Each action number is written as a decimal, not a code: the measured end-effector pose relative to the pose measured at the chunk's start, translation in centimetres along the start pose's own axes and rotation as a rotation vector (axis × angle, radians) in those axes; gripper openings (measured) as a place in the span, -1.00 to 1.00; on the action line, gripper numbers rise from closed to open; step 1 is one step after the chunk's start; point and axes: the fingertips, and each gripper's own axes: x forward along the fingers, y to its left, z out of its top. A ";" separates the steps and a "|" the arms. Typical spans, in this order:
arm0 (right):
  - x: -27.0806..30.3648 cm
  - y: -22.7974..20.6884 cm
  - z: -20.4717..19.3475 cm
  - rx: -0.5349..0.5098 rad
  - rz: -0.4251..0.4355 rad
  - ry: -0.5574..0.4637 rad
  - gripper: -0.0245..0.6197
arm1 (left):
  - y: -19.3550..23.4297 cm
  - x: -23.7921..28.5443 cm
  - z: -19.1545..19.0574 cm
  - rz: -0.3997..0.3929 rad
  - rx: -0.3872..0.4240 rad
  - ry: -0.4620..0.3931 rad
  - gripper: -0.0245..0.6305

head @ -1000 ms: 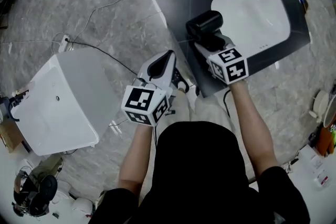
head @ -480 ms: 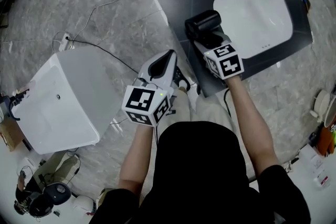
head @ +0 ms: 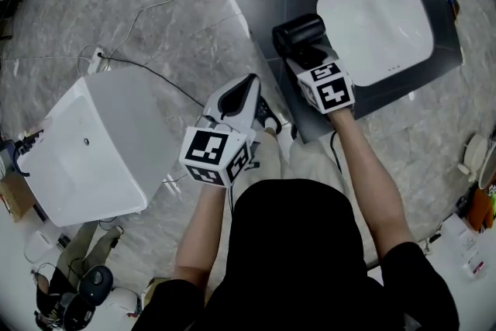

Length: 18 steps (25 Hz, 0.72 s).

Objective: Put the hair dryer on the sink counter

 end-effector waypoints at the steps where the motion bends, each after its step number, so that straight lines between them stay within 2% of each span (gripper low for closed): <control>1: 0.1 0.0 0.0 -0.002 -0.002 0.003 -0.25 | 0.0 0.0 0.0 0.000 0.000 0.001 -0.93; 18: 0.1 0.5 -0.4 -0.023 -0.022 0.038 -0.24 | -0.5 -0.8 -0.6 -0.001 0.007 0.001 -0.93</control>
